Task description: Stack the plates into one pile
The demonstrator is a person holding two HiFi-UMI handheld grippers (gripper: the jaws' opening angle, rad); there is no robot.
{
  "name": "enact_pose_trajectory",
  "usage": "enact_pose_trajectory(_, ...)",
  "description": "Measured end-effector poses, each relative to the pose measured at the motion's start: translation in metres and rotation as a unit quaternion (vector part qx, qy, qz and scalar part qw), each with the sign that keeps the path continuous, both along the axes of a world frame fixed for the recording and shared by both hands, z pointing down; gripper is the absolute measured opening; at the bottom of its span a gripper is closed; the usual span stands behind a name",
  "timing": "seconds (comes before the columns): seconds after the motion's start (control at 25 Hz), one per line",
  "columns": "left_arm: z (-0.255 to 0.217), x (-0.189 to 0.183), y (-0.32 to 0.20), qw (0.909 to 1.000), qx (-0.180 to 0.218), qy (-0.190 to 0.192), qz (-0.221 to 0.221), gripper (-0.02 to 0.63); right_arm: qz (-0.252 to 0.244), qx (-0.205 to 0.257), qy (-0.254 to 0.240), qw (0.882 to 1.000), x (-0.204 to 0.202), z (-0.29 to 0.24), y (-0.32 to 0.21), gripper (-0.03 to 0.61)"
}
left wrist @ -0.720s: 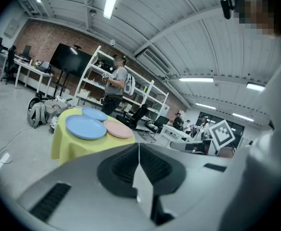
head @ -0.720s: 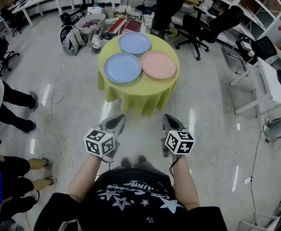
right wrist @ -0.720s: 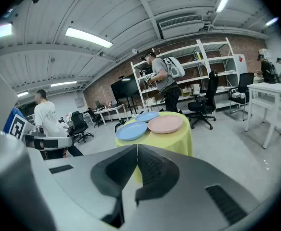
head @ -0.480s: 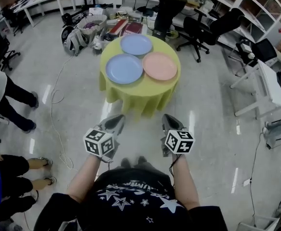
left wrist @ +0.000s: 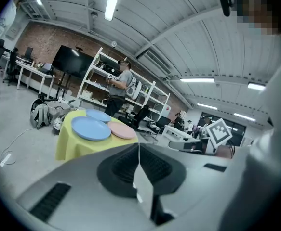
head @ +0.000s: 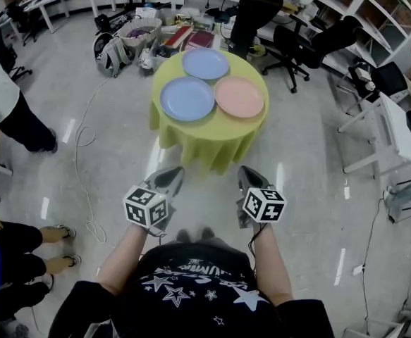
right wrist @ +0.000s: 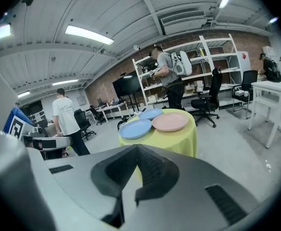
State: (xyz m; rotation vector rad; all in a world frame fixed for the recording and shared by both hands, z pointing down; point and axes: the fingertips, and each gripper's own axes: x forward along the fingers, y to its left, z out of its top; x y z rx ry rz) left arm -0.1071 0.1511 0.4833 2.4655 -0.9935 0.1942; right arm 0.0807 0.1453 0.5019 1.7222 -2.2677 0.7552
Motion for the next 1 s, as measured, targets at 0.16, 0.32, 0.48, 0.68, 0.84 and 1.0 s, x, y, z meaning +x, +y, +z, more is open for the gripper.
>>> enact_pose_trajectory(0.16, 0.004, -0.01, 0.003, 1.0, -0.001, -0.008, 0.003, 0.02, 0.011, 0.014, -0.017, 1.0, -0.002, -0.005, -0.005, 0.015)
enact_pose_trajectory(0.32, 0.015, -0.017, 0.009, 0.9999, -0.012, -0.011, 0.001, 0.02, 0.034, 0.004, -0.041, 0.999, 0.003, 0.003, 0.001, 0.015)
enact_pose_trajectory(0.48, 0.017, -0.014, 0.006, 0.9998, -0.015, -0.012, 0.001, 0.02, 0.05, -0.006, -0.037, 0.998, 0.019, 0.01, 0.0, 0.017)
enact_pose_trajectory(0.68, 0.022, -0.01, -0.003, 0.9997, -0.02, -0.015, -0.001, 0.02, 0.068, -0.015, -0.044, 0.997, 0.034, 0.019, -0.012, 0.017)
enact_pose_trajectory(0.84, 0.026, -0.01, -0.024, 0.9995, -0.02, -0.019, -0.012, 0.02, 0.059, -0.018, -0.026, 0.998, 0.038, 0.025, -0.04, 0.017)
enact_pose_trajectory(1.0, 0.025, -0.013, -0.055, 0.9989, -0.023, -0.023, -0.034, 0.02, 0.045, -0.009, -0.032, 0.998, 0.039, 0.02, -0.077, 0.017)
